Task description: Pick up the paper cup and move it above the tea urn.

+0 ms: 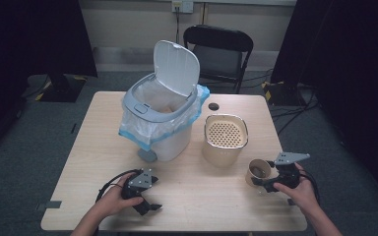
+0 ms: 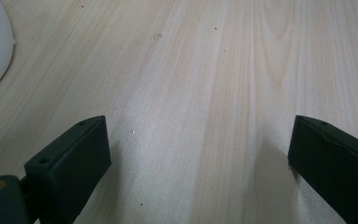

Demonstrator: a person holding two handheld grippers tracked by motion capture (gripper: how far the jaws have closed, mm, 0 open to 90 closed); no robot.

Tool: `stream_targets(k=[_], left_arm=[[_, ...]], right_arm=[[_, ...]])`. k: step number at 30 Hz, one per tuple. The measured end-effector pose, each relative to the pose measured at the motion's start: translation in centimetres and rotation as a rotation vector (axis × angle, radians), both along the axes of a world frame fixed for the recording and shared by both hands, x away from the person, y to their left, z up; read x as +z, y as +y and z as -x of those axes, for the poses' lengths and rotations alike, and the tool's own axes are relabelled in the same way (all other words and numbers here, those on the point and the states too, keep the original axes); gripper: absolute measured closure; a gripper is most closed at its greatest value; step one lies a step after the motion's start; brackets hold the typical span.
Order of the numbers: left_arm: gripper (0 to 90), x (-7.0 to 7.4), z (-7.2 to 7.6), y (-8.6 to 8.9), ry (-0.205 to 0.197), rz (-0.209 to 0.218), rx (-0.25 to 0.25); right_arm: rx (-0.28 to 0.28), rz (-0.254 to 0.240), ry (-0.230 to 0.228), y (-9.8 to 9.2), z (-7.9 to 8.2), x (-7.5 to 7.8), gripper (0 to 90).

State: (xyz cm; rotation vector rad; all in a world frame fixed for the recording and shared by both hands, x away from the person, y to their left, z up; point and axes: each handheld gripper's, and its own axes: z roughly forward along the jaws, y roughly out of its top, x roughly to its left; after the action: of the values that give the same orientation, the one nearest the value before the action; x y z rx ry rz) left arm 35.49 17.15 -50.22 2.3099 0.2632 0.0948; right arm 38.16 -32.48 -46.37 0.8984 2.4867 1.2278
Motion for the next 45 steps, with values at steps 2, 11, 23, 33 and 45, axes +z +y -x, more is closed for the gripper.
stream_targets(k=[2,11,23,33,45], left_arm=[[4.9,0.0,0.0,0.0,0.000,0.000,0.000],[5.0,0.0,0.0,0.0,0.000,0.000,0.000],[4.9,0.0,0.0,0.0,0.000,0.000,0.000],[4.9,0.0,0.0,0.0,0.001,0.001,0.001],[4.9,0.0,0.0,0.0,0.001,0.000,-0.003]], right_arm=[[0.000,-0.012,0.002,0.0,0.0,-0.4,14.3],[-0.016,-0.037,-0.014,0.0,0.1,-1.3,15.7],[-0.032,-0.097,-0.008,0.0,-0.1,-2.3,17.8],[-0.008,-0.091,-0.025,0.7,-0.2,-1.4,23.7],[-0.027,-0.080,-0.028,0.4,-0.4,-1.2,25.3]])
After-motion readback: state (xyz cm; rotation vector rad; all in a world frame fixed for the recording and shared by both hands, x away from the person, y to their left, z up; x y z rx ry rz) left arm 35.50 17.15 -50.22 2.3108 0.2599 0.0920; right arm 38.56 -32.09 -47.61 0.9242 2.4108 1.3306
